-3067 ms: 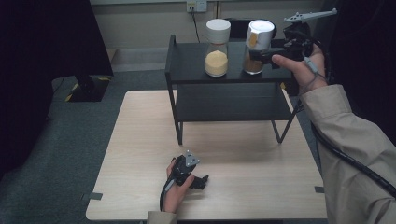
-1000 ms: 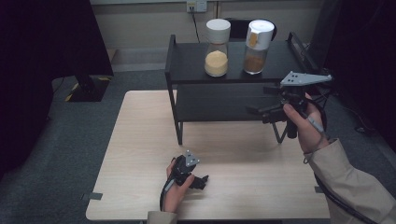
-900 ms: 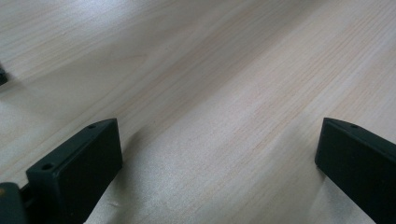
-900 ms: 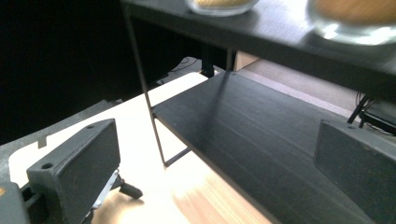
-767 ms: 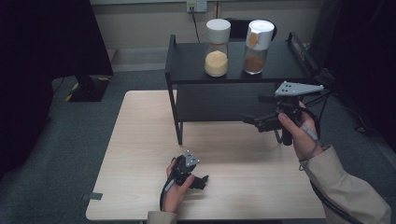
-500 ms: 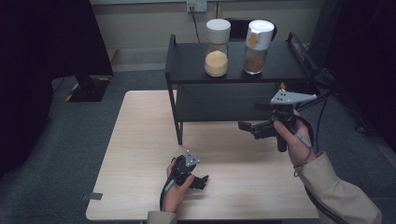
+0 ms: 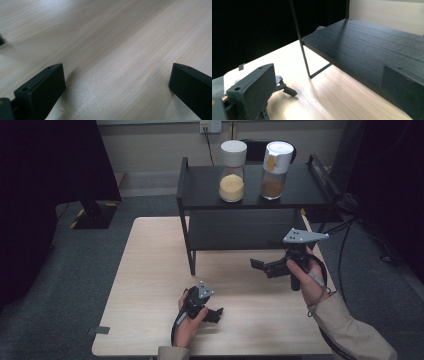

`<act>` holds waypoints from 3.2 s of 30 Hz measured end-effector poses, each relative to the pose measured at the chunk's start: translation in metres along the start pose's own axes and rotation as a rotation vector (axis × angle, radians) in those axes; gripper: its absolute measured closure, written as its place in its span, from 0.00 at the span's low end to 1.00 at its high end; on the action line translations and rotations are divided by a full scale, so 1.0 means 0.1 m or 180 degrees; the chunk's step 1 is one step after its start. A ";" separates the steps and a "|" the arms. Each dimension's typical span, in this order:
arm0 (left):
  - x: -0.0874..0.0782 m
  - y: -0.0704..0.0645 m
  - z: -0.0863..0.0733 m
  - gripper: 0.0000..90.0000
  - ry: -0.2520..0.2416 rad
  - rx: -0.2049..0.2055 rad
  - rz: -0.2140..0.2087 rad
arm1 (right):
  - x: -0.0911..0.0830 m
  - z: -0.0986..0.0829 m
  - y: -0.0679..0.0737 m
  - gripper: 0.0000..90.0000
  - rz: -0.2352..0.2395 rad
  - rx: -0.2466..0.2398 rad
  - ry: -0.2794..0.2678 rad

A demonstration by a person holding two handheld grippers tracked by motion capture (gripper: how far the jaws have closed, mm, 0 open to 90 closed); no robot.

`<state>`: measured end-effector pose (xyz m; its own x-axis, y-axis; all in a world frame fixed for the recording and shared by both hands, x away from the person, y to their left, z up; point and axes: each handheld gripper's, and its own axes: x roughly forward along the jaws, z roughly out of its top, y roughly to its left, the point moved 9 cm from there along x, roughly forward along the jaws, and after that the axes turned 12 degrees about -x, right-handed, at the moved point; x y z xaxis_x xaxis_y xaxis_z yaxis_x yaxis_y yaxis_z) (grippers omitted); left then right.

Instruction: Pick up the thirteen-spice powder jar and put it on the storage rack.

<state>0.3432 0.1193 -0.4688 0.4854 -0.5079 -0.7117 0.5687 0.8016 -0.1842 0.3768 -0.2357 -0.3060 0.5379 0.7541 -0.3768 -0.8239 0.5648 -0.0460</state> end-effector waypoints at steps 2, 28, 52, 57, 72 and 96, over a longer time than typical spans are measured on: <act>0.00 0.00 0.00 0.00 0.0002 0.0004 -0.0001 | 0.02 -0.03 0.01 0.00 -0.0011 -0.0006 0.0003; 0.00 0.00 0.00 0.00 0.0001 0.0004 0.0001 | 0.12 -0.39 0.07 0.00 0.0053 -0.0026 0.0091; 0.00 0.00 0.00 0.00 0.0001 0.0004 0.0000 | 0.14 -0.74 0.11 0.00 0.0093 0.0007 0.0216; 0.00 0.00 0.00 0.00 0.0001 0.0004 0.0000 | 0.12 -0.81 0.11 0.00 0.0083 0.0030 0.0232; 0.00 0.00 0.00 0.00 0.0001 0.0003 0.0000 | 0.07 -1.02 0.07 0.00 0.0048 0.0080 0.0324; 0.00 0.00 0.00 0.00 0.0000 0.0003 0.0000 | -0.05 -1.25 0.06 0.00 0.0000 0.0068 0.0476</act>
<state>0.3432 0.1193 -0.4688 0.4854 -0.5078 -0.7117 0.5693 0.8014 -0.1836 0.3470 -0.2775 -0.4203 0.5042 0.6966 -0.5104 -0.8190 0.5731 -0.0270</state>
